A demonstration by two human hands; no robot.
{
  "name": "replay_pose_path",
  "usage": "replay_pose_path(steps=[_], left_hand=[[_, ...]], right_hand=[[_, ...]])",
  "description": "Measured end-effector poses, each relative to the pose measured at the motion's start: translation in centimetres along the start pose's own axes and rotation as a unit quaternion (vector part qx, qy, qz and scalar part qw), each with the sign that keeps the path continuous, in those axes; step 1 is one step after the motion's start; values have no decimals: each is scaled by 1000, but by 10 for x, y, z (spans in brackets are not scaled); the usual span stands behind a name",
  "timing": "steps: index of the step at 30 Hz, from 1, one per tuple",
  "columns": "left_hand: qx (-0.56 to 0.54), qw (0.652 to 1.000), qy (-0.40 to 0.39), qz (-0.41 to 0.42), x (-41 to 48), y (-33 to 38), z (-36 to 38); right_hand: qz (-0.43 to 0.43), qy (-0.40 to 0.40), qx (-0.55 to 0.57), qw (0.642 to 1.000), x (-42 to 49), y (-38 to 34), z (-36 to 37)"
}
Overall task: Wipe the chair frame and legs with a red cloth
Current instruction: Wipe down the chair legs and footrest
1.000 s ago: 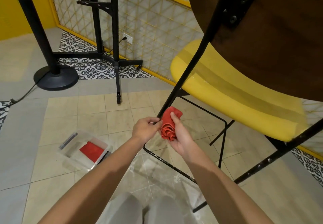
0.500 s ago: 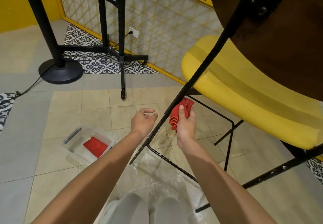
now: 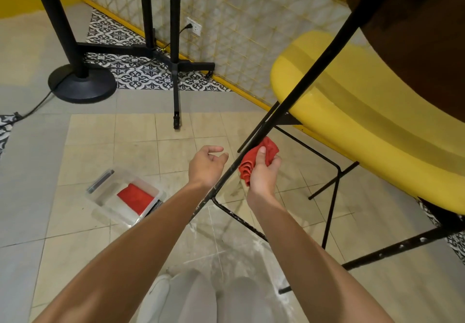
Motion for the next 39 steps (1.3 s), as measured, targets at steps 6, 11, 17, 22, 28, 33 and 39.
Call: replay_pose_path(steps=[6, 11, 17, 22, 28, 33, 39], left_hand=[[4, 1000, 2, -14, 4, -10, 5], [11, 1000, -2, -12, 7, -22, -1], [3, 1000, -1, -16, 13, -26, -4], [-8, 999, -3, -32, 13, -33, -3], [1, 998, -14, -55, 16, -44, 2], [-6, 998, -13, -57, 20, -46, 3], [-1, 998, -20, -56, 16, -50, 8]], right_hand=[[96, -3, -71, 993, -9, 34, 11], [122, 13, -38, 992, -5, 41, 15], [77, 79, 66, 992, -11, 35, 20], [117, 76, 58, 988, -15, 46, 29], [91, 84, 49, 991, -11, 52, 24], [28, 86, 43, 995, -6, 52, 24], [84, 27, -19, 996, 4, 62, 23]])
Point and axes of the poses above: each hand's wrist, its own x-axis towards the middle knuckle, its own z-axis out of the palm, y = z × x, the point moved 2 cm from there along x, towards the middle knuckle, and after that the axes turned 8 degrees about y, right-handed, at the moved point
